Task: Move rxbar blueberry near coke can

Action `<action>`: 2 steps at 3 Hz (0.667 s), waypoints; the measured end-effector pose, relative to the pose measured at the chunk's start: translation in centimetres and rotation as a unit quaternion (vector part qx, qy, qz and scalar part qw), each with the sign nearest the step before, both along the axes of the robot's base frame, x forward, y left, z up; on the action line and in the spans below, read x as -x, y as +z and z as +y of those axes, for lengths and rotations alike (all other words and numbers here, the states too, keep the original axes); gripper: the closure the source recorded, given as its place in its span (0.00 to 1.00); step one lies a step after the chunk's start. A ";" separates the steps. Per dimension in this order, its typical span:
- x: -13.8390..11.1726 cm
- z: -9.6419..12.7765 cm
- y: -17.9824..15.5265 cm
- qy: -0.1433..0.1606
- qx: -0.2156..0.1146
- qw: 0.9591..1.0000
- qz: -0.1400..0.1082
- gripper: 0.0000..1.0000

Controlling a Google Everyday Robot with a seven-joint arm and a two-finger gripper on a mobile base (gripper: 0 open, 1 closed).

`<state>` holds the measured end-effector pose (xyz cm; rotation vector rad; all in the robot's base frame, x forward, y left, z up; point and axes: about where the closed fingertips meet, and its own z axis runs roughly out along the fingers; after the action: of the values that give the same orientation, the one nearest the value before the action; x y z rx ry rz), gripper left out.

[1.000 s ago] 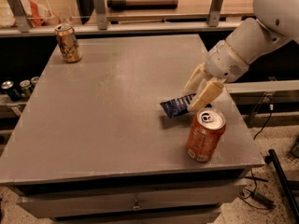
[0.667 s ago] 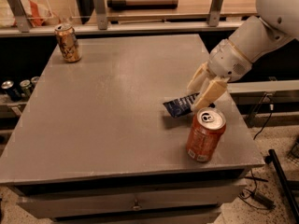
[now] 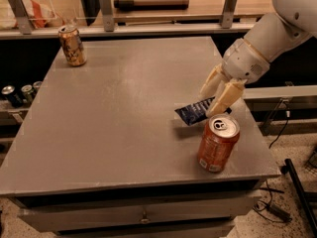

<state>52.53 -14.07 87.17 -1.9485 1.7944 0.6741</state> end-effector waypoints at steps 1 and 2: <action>0.3 0.0 0.3 0.011 0.005 1.000 -0.001 1.00; 0.5 0.2 0.5 0.021 0.006 1.000 0.002 0.84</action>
Offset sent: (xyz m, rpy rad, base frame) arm -0.0224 -0.0050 0.0090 -0.0309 0.0506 0.0951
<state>52.05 -13.91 87.67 -1.9991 1.7686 0.6816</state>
